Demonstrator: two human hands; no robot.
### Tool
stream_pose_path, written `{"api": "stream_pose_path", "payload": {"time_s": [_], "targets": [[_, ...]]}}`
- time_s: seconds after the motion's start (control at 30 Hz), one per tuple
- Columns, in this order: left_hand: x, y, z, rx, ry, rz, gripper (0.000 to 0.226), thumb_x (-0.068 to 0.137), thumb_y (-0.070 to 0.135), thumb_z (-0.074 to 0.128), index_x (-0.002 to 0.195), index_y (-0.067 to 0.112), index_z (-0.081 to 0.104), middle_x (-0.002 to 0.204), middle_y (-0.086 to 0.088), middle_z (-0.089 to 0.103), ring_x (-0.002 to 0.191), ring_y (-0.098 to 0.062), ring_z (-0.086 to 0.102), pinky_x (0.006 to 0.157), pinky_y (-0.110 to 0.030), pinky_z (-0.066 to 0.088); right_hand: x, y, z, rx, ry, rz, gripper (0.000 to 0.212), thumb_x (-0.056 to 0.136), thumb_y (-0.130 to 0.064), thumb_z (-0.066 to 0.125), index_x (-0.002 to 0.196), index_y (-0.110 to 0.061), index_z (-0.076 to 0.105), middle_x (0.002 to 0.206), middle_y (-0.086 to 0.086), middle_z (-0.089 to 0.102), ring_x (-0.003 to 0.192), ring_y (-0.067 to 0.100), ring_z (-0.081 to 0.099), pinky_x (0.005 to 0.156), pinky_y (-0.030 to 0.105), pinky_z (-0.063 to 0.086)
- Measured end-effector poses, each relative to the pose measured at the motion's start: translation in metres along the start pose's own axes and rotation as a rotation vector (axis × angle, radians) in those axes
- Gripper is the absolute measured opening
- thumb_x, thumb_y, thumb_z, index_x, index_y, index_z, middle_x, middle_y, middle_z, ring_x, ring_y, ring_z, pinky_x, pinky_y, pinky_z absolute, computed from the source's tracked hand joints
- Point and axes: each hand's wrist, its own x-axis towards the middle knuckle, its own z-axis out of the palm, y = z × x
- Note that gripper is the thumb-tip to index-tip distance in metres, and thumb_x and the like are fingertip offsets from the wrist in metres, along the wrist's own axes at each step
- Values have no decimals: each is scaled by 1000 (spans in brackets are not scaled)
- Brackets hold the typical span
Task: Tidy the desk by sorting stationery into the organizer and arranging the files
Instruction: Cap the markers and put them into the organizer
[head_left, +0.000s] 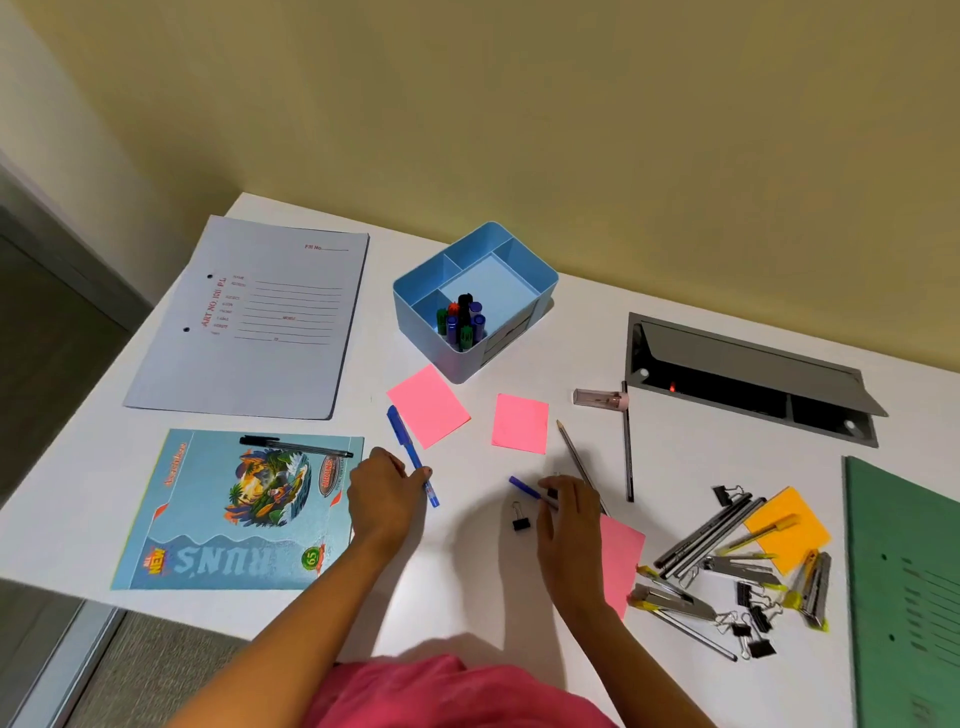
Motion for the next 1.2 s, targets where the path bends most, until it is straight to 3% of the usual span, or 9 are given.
{"api": "stream_pose_path", "payload": {"time_s": [0.13, 0.23, 0.4, 0.63, 0.73, 0.83, 1.0, 1.13, 1.2], "targets": [[0, -3, 2, 88, -58, 13, 18, 74, 16, 67, 60, 5, 65, 58, -3, 65, 54, -19, 61, 52, -30, 49, -7, 6, -7, -30, 10, 19, 26, 85, 1, 60, 106, -14, 57, 106, -9, 50, 105, 5, 44, 90, 21, 39], [-3, 0, -3, 75, -122, 13, 17, 67, 10, 66, 52, 3, 66, 50, -8, 64, 49, -20, 60, 51, -29, 49, -5, 4, -10, 12, 19, 7, 26, 86, 1, 59, 105, -17, 56, 106, -8, 53, 103, 3, 44, 89, 24, 42], [-6, 3, -13, -24, -108, 65, 17, 67, 11, 75, 65, 1, 63, 59, -12, 65, 56, -29, 64, 57, -41, 55, 10, -21, -9, 149, 45, -38, 18, 88, -12, 47, 103, -14, 56, 104, -7, 53, 97, 7, 55, 81, 27, 49], [-19, 24, -22, -10, 4, 442, 17, 72, 15, 73, 73, 19, 56, 68, 2, 62, 60, -21, 60, 58, -41, 52, 45, -78, -11, 325, 28, -155, 17, 91, -14, 60, 108, -13, 60, 98, -2, 57, 81, 5, 55, 71, 9, 43], [-26, 38, -24, 39, 37, 576, 20, 70, 12, 71, 78, 19, 55, 74, 2, 61, 64, -21, 58, 59, -40, 52, 62, -103, -14, 417, -72, -66, 26, 89, -26, 63, 114, -19, 58, 100, -5, 58, 82, 7, 55, 67, 9, 45], [-29, 48, -27, 55, 74, 657, 22, 72, 11, 70, 82, 21, 54, 79, 3, 60, 66, -20, 56, 60, -39, 51, 76, -122, -18, 432, -94, -113, 18, 91, -25, 61, 106, -16, 59, 89, -6, 57, 79, 3, 53, 65, 7, 41], [-20, 66, -31, -187, 127, 649, 5, 90, 18, 61, 95, 20, 60, 90, 5, 64, 73, -10, 63, 62, -33, 55, 103, -145, -27, 438, -92, -192, 7, 92, -23, 59, 92, -17, 57, 76, -11, 54, 71, -2, 53, 61, 4, 38], [-1, 79, -36, -320, 149, 478, 18, 98, 25, 49, 105, 16, 62, 101, 3, 65, 74, 5, 60, 62, -6, 43, 133, -164, -35, 491, 51, -207, 19, 93, -23, 58, 102, -7, 60, 95, 3, 65, 79, 3, 60, 65, 5, 43], [11, 84, -36, -351, 134, 424, 21, 98, 21, 48, 111, 12, 63, 104, 3, 64, 74, 16, 59, 62, -1, 41, 152, -171, -32, 501, 118, -211, 19, 95, -26, 54, 104, -10, 60, 100, 3, 65, 87, 11, 63, 73, 14, 50]]}}
